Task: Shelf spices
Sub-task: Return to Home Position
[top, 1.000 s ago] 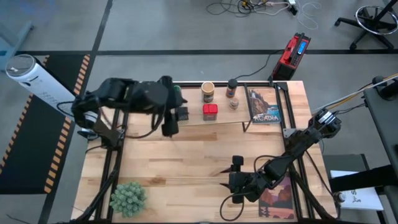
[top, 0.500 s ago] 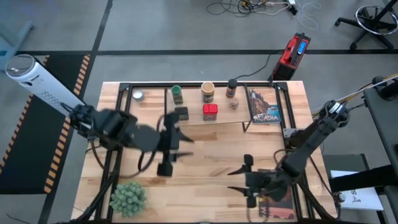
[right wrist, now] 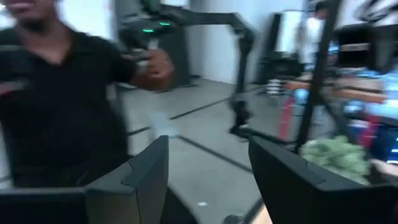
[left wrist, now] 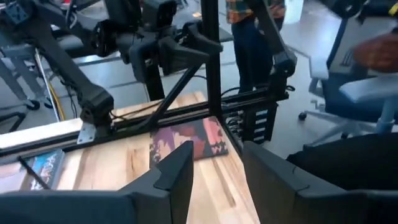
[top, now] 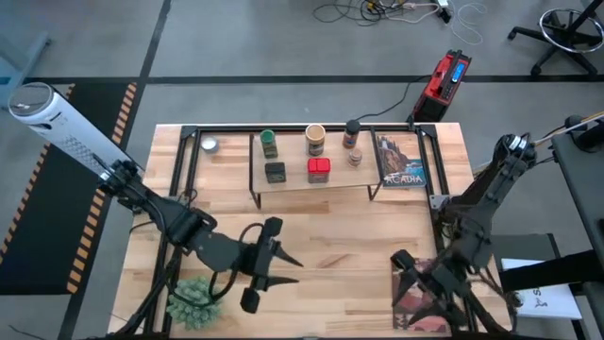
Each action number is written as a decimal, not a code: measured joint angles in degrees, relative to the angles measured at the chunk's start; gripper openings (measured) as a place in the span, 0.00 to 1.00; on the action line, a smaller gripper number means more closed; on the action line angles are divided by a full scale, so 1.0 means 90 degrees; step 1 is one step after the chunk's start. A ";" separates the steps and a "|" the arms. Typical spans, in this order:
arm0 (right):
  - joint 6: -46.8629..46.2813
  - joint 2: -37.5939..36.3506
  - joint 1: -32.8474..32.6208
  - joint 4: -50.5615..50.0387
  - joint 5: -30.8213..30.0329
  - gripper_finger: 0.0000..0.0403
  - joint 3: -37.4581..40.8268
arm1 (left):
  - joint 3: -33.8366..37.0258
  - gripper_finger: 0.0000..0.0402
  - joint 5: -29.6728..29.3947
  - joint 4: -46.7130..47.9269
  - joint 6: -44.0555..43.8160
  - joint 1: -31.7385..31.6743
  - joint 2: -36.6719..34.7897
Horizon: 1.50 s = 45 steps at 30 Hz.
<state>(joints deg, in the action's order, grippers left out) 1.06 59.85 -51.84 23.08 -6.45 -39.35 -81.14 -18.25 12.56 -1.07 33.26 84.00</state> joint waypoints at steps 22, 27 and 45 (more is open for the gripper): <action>-0.1733 -0.3126 0.0348 0.1284 -0.0782 0.49 0.4285 | 0.5437 0.29 -0.0931 -0.4144 -0.0911 -0.0227 -0.2903; -0.1666 -0.3285 0.0348 0.1133 -0.0809 0.49 0.4286 | 0.5683 0.28 -0.0946 -0.4220 -0.1008 -0.0299 -0.3033; -0.2341 -0.3168 0.0348 0.0275 -0.1787 0.49 0.4296 | 0.6754 0.28 -0.0914 -0.4753 -0.1327 -0.0304 -0.3011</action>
<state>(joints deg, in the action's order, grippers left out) -20.00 31.33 -48.71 25.55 -22.53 -0.69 -20.35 -26.48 -30.22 -13.02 30.52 56.90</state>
